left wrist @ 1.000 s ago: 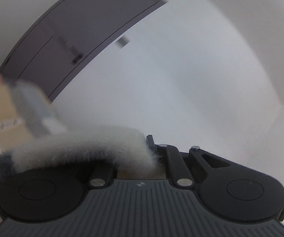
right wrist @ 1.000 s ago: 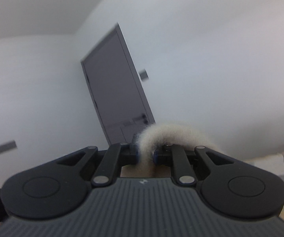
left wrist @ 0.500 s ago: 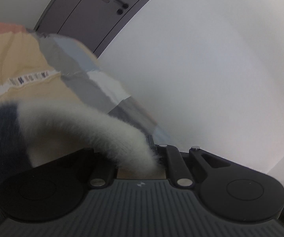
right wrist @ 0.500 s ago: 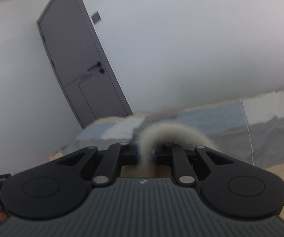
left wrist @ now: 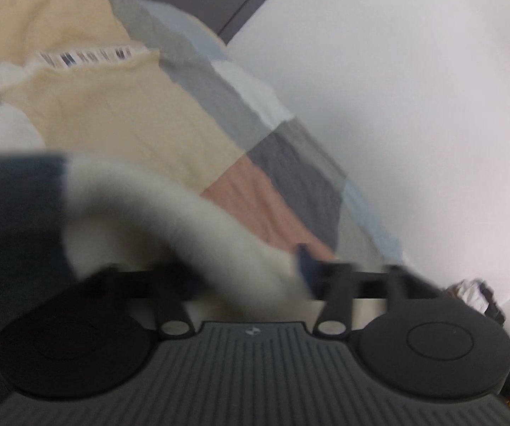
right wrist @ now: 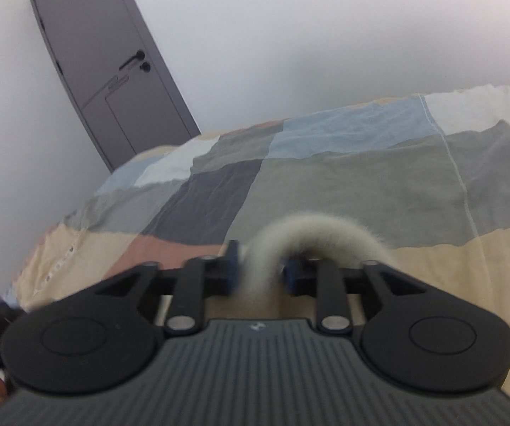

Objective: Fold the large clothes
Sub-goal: 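Lower the blanket onto the bed and open both grippers to spread it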

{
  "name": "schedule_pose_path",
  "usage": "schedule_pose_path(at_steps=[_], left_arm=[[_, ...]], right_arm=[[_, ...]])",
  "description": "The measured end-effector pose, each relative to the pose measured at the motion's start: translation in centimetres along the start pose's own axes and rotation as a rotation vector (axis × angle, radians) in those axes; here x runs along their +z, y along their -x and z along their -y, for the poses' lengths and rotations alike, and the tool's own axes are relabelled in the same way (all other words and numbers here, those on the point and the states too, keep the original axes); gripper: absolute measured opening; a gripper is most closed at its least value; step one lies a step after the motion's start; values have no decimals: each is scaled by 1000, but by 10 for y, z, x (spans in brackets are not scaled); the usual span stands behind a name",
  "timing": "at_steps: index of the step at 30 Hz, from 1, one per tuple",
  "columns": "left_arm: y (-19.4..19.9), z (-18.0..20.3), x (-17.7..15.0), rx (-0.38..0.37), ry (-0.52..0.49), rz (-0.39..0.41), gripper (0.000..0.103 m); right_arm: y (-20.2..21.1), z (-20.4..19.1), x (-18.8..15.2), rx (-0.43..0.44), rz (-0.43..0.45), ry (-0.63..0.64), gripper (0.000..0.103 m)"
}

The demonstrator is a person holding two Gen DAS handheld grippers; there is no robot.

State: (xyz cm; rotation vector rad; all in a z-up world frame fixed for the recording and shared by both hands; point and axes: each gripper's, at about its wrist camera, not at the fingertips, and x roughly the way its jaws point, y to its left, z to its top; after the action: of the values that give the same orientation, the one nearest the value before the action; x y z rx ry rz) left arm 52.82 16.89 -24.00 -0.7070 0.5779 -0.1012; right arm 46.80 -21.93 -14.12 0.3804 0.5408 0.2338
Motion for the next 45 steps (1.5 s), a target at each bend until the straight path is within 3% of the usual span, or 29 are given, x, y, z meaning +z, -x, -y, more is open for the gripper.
schedule_pose_path(at_steps=[2, 3, 7, 11, 17, 20, 27, 32, 35, 39, 45], left_arm=[[23, 4, -4, -37, -5, 4, 84], [40, 10, -9, -44, -12, -11, 84], [91, 30, -24, -50, -101, -36, 84], [141, 54, -53, 22, -252, -80, 84], [201, 49, -98, 68, -269, -166, 84], [214, 45, -110, 42, -256, -211, 84], [199, 40, -114, 114, -307, -235, 84], [194, 31, -97, 109, -278, -206, 84], [191, 23, -86, 85, -251, -181, 84], [179, 12, -85, 90, -254, -162, 84], [163, -2, -80, 31, -195, -168, 84]], right_arm=[[21, -6, -1, 6, 16, 19, 70], [33, -10, -1, 17, 30, 31, 74], [74, -27, -6, 36, 32, 83, 74], [108, -50, -26, 49, 7, 137, 74], [130, -83, -66, 63, -55, 169, 74], [130, -95, -80, 69, -59, 174, 73], [81, -115, -92, 63, -94, 178, 53], [20, -122, -99, -67, -157, 249, 42], [-7, -127, -96, -129, -117, 292, 43], [-37, -125, -78, -187, -47, 238, 42], [-85, -127, -39, -206, 45, 279, 41]])
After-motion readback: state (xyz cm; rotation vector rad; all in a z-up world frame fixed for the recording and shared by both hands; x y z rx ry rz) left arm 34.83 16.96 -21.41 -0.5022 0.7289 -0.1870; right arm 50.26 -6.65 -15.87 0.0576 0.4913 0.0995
